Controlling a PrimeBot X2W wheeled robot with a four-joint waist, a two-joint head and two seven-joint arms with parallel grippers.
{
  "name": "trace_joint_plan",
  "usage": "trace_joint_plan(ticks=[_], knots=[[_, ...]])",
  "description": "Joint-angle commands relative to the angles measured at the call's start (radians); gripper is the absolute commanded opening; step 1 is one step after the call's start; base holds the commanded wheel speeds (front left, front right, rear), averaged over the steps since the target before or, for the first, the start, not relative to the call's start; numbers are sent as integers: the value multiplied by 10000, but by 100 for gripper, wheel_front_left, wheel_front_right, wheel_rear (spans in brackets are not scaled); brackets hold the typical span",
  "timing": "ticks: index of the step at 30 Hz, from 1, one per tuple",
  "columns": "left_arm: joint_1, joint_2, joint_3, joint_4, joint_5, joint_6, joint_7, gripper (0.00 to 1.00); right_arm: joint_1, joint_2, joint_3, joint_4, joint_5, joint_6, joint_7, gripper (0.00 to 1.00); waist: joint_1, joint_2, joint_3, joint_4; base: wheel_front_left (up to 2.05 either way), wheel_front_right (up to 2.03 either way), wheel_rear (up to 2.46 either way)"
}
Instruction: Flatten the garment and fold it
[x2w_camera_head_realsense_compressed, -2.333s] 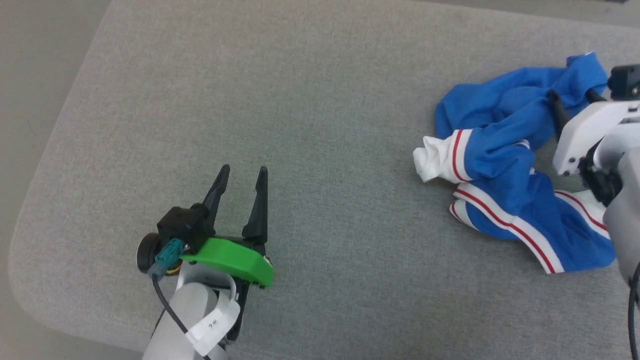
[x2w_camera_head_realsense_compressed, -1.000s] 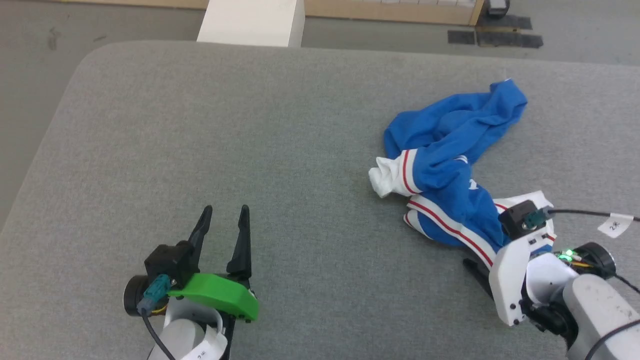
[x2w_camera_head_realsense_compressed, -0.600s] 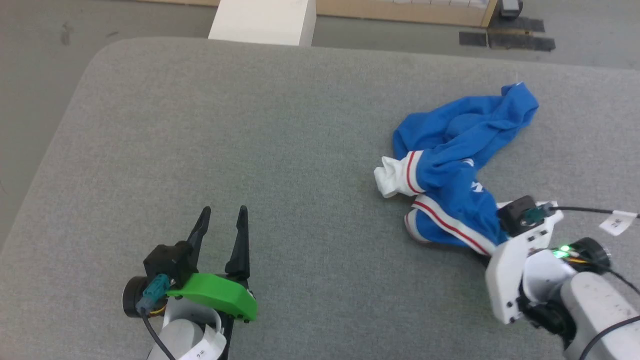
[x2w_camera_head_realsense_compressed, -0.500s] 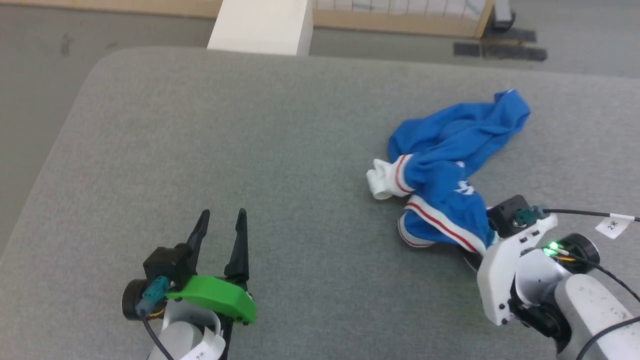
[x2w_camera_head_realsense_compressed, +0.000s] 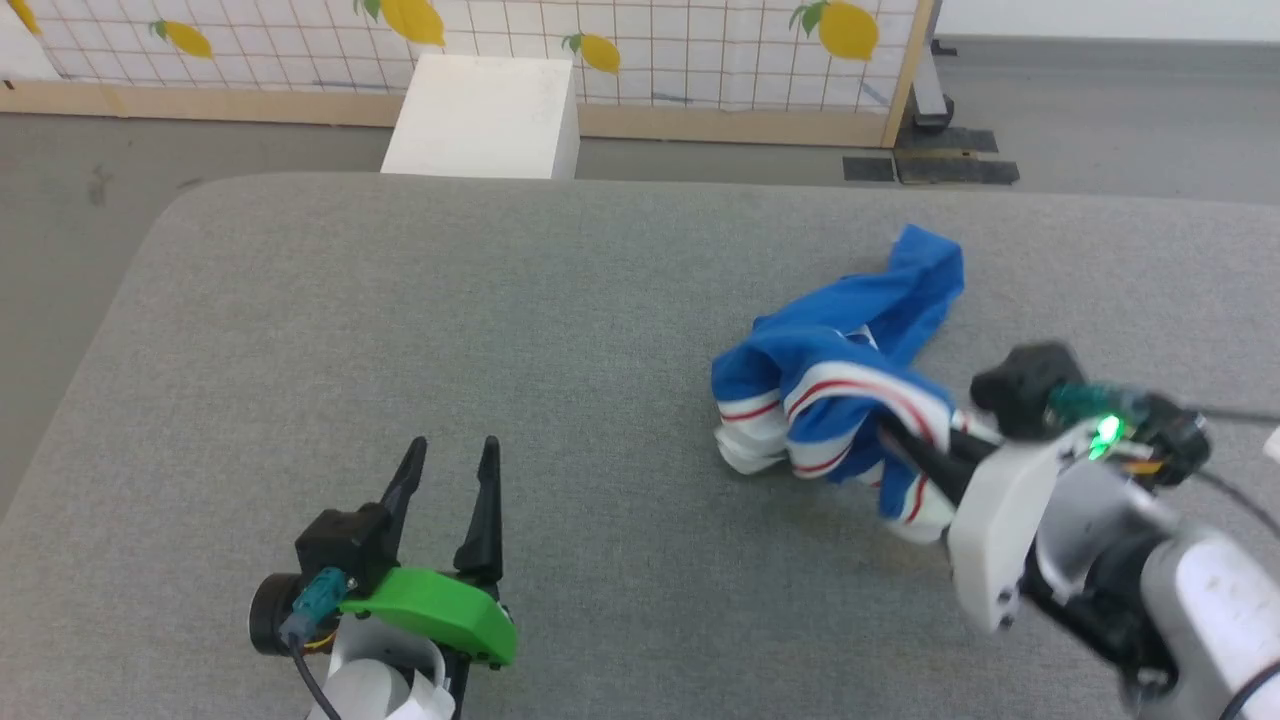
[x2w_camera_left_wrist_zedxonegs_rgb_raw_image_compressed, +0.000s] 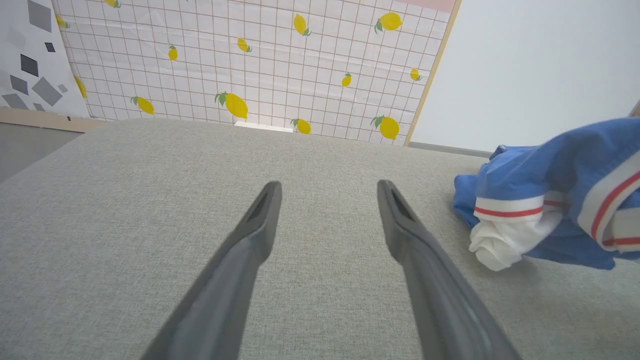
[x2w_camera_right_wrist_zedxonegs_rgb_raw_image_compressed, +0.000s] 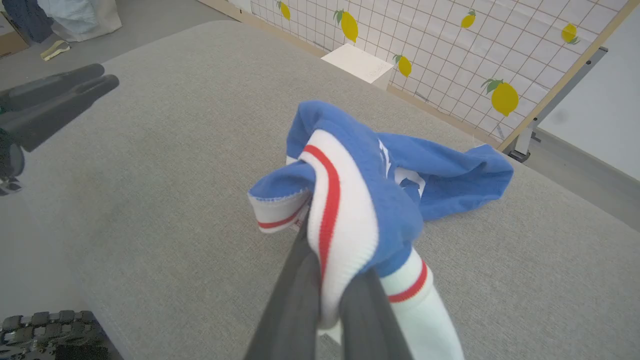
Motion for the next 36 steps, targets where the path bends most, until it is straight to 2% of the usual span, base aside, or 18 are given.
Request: trace_joint_plan(ticks=[1, 5, 11, 19, 20, 21, 22, 23, 31, 36], knots=[[55, 76, -40, -45, 30, 38, 25, 100, -336, 19, -125, 25, -10, -13, 79, 0, 1, 120, 148, 64, 0, 0, 0], [-154, 34, -179, -98, 11, 18, 19, 100, -1259, 71, -555, 1129, 234, -13, 298, 0, 1, 120, 570, 313, 0, 0, 0], [-646, -102, -564, 30, -73, -61, -16, 100, -2925, -67, -604, 3653, 489, -13, 120, 0, 1, 120, 1425, 1049, 0, 0, 0], [-1205, -211, -929, 167, -219, -92, -49, 100, -4870, 110, 169, 6451, 688, -13, -1506, 2, 1, 120, 2234, 1630, 0, 0, 0], [-1241, -218, -939, 144, -226, -87, -50, 100, -5008, 182, 285, 6754, 725, -13, -1692, 27, 1, 120, 2282, 1650, 0, 0, 0], [-1265, -224, -949, 116, -230, -77, -51, 100, -5171, 257, 444, 7109, 738, -13, -1954, 45, 1, 120, 2327, 1663, 0, 0, 0], [-1277, -228, -953, 97, -232, -71, -51, 100, -5278, 317, 548, 7370, 743, -13, -2186, 86, 1, 120, 2354, 1669, 0, 0, 0], [-1291, -232, -956, 81, -232, -69, -52, 100, -5391, 394, 681, 7685, 750, -13, -2500, 100, 1, 120, 2385, 1675, 0, 0, 0], [-1270, -248, -938, 84, -186, -28, -53, 100, -5753, 729, 630, 9095, 678, -13, -5365, 100, 1, 120, 2252, 1567, 0, 0, 0], [-1048, -251, -847, 129, -116, 24, -54, 100, -5127, 608, 170, 9058, 994, -13, -5678, 100, 1, 120, 1894, 1369, 0, 0, 0]])
